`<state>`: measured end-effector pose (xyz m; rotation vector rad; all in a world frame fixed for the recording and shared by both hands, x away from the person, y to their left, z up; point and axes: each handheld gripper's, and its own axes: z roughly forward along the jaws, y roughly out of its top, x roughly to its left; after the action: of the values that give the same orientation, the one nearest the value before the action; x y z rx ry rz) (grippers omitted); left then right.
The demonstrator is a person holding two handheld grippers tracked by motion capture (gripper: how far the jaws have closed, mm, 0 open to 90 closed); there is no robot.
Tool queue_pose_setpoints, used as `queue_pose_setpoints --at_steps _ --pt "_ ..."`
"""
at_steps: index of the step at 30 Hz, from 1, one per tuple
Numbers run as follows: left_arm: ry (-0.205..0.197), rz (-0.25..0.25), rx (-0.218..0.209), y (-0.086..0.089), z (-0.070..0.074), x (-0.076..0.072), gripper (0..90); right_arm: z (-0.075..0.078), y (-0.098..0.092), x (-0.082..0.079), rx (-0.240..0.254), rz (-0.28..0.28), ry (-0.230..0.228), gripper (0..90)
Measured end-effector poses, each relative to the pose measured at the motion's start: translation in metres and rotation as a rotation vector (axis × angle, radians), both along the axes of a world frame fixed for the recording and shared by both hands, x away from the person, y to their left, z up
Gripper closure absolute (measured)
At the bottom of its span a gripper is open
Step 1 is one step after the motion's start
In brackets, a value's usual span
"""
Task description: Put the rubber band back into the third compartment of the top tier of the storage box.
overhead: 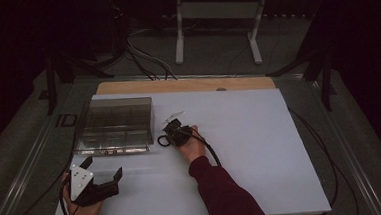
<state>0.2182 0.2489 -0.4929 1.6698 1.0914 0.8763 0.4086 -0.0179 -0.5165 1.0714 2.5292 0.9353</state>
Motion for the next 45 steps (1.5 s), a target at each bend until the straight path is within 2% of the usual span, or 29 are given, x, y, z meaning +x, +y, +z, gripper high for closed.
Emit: queue_pose_setpoints --at_steps 12,30,45 --pt "-0.001 0.002 -0.002 0.000 0.000 0.000 0.3 0.003 -0.011 0.000 0.031 -0.019 0.003 88.5" --pt "0.003 -0.003 0.000 0.000 0.000 0.000 0.3 0.029 -0.026 -0.005 0.073 -0.040 -0.021 88.3" --pt "0.004 -0.006 0.000 -0.001 0.000 0.001 0.3 0.044 -0.034 -0.007 0.101 -0.041 -0.034 88.3"
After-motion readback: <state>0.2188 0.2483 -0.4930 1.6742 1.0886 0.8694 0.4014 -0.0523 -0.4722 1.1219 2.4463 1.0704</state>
